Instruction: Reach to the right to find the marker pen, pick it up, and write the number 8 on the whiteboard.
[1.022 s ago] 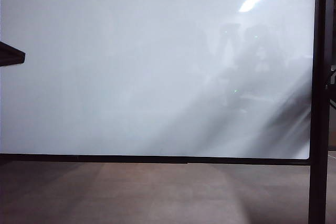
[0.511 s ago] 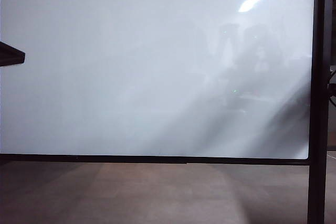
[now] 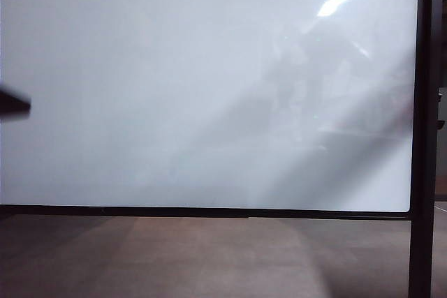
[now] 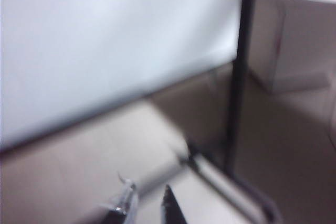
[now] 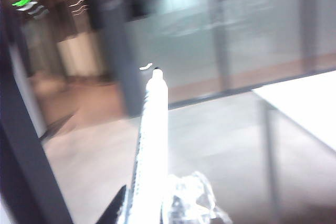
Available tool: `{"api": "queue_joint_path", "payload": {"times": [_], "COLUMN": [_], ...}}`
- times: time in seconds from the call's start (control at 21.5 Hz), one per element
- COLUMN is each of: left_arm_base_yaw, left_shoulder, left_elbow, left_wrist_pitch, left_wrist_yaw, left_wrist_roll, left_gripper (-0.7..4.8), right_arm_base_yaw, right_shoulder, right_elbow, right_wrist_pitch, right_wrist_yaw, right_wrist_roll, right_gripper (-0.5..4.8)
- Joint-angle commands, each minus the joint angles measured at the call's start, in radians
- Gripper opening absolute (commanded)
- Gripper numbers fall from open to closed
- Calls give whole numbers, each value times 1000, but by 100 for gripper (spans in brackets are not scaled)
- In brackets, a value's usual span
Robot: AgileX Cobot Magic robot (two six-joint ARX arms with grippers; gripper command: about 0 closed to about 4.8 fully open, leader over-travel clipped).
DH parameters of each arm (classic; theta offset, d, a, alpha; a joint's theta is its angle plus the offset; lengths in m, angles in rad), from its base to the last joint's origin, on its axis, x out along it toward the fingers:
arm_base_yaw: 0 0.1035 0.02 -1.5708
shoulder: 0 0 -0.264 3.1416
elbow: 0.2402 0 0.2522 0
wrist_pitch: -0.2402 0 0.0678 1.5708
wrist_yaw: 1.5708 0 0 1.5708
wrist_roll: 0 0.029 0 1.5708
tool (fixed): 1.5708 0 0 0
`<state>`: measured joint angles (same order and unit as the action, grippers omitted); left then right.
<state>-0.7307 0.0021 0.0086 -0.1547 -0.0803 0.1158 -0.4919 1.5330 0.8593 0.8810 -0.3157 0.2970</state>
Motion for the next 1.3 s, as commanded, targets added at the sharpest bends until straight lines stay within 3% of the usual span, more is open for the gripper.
{"api": "queue_joint_path", "payload": {"times": [0.05,0.28,0.37,0.56,0.65,1.02,1.3], "left_arm_base_yaw": [7,7,7,16,17,142,207], "left_shoulder": [2,2,2,2,2,13,74], "left_elbow": [0,0,0,8,69,385,535], "left_wrist_pitch": [-24,-28,-5,148,78,-56,-77], "left_wrist_yaw": [31,40,31,24,13,16,16], "left_wrist_roll": [2,2,2,2,2,8,8], "left_gripper": [66,66,66,66,66,66,66], "right_arm_base_yaw": [6,196,324,591,658,784,871], "right_shoulder": [-253,-565,-591,-562,-519,-341,-248], "right_elbow": [-35,-32,-32,-29,-3,201,301], "right_wrist_pitch": [-179,-345,-354,-355,-358,-364,-383], "right_wrist_yaw": [36,26,34,182,192,212,272], "right_wrist_roll": [-17,19,26,17,17,17,-8], "right_gripper": [-7,-7,-7,-7,-7,-7,-7]}}
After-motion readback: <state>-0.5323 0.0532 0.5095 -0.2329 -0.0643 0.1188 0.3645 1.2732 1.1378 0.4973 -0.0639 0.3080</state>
